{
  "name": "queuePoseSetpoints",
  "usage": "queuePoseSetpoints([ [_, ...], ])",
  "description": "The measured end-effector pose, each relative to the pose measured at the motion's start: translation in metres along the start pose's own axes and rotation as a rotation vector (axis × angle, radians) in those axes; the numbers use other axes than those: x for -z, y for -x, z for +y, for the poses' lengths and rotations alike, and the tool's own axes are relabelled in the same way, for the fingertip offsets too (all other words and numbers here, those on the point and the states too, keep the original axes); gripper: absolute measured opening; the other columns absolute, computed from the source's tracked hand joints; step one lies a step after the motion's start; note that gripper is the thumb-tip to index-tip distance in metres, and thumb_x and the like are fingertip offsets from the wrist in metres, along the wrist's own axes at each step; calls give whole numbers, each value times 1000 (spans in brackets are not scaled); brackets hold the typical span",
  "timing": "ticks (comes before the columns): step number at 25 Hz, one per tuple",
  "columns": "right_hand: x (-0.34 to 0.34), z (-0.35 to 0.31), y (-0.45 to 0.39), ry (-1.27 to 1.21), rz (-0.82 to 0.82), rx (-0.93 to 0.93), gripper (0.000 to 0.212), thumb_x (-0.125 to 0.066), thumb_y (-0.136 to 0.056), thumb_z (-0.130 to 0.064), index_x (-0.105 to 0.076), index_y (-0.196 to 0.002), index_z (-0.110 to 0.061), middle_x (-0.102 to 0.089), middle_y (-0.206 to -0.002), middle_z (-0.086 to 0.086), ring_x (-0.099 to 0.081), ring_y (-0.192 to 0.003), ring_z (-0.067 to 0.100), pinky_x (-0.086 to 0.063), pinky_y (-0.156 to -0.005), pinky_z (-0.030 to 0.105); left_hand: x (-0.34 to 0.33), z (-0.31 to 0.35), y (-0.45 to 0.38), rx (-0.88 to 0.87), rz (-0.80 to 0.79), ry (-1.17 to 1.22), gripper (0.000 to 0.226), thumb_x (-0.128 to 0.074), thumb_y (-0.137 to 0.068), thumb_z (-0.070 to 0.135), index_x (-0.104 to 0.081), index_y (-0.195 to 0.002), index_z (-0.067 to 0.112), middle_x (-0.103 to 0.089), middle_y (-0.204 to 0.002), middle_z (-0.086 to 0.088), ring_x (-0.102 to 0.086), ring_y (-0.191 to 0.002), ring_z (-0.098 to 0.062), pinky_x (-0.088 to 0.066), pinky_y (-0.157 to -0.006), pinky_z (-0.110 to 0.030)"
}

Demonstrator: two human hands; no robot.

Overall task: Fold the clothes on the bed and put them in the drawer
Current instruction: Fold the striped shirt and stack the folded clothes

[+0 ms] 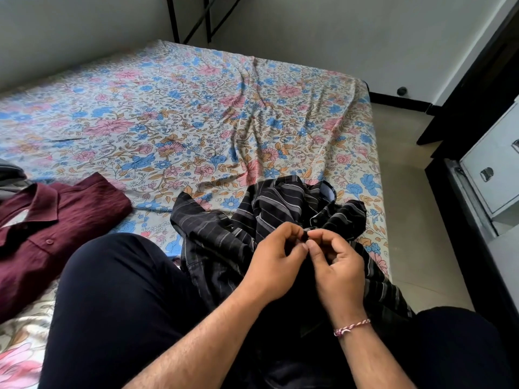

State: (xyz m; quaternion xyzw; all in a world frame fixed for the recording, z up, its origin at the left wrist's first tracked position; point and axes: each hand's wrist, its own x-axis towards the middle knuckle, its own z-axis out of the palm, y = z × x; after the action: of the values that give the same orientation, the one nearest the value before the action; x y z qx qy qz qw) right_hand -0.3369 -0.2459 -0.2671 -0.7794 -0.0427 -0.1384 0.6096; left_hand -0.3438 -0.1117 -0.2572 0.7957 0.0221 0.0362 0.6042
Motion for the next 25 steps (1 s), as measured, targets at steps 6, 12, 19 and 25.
queuePoseSetpoints([
  [6, 12, 7, -9, 50, -62, -13, 14, -69, -96, -9, -77, -96, -22, -77, -95, -12, -73, -94, 6, -59, -87, 25, -11, -3, 1, 17, 15, 70, 6, -72, -95, 22, -68, -91, 24, -65, -73, 12, -55, -67, -2, -50, -67, -26],
  [12, 20, 5, 1, 124, -227, 184, 38, -80, -86, -3, -68, -117, -21, -69, -100, -11, -67, -98, 8, -54, -90, 21, -5, -4, 0, -55, 147, -119, 11, -54, -104, 23, -50, -96, 28, -63, -77, 12, -60, -75, -12, -51, -75, -41],
  [19, 54, -3, -21, 301, -182, 35, 21, -79, -89, -16, -74, -86, -37, -74, -85, -24, -68, -88, -5, -47, -75, 5, 29, 22, -22, -289, -247, -435, 15, -59, -103, 47, -57, -104, 32, -58, -67, 10, -53, -59, -5, -45, -59, -33],
  [25, 105, -13, -58, 648, -520, -39, 17, -79, -89, -20, -75, -84, -35, -73, -84, -22, -66, -83, -3, -45, -73, 15, 113, 42, -80, -425, -555, -915, 14, -73, -94, 41, -72, -106, 33, -72, -93, 20, -65, -83, 1, -51, -76, -26],
])
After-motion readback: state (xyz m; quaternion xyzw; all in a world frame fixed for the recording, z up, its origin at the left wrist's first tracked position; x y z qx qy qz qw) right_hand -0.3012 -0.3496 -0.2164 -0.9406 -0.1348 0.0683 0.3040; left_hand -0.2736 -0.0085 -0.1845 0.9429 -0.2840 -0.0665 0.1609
